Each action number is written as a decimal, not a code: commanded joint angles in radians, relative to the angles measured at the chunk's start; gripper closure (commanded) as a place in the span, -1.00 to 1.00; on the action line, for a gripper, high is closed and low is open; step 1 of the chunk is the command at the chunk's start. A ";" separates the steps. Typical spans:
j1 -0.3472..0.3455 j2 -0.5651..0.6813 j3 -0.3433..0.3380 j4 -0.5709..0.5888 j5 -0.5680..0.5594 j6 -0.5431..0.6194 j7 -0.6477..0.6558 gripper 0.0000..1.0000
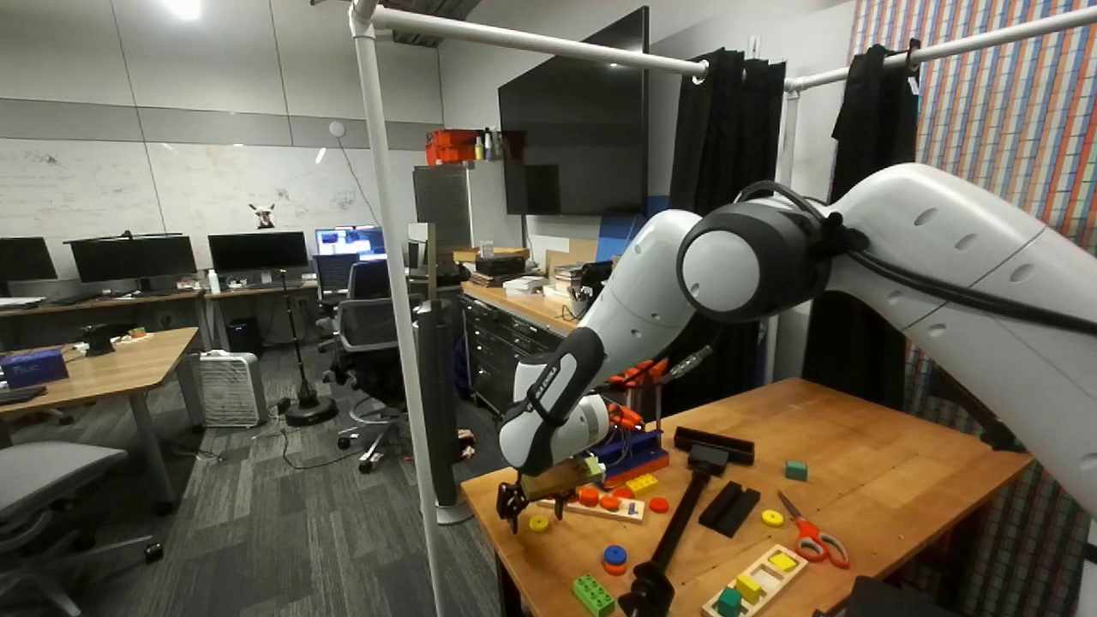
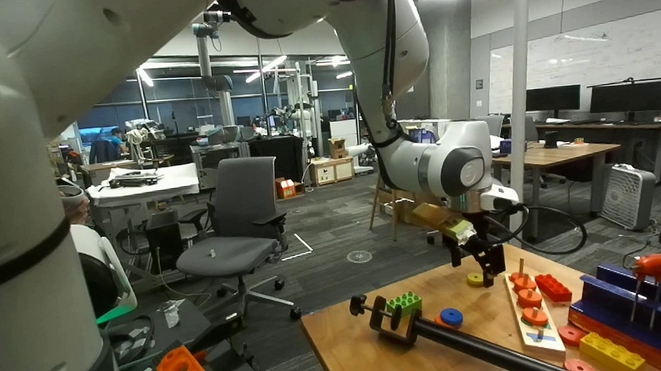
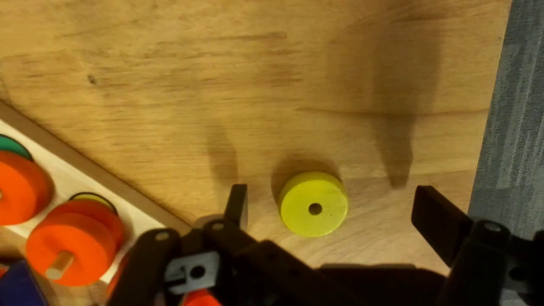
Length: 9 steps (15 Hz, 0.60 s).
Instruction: Put the round yellow block on the round red block on the wooden board
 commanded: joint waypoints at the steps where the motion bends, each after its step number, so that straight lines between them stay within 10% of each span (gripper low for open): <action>1: 0.009 0.050 -0.010 0.088 0.017 -0.028 -0.016 -1.00; 9: 0.009 0.085 -0.018 0.150 0.011 -0.073 -0.018 -1.00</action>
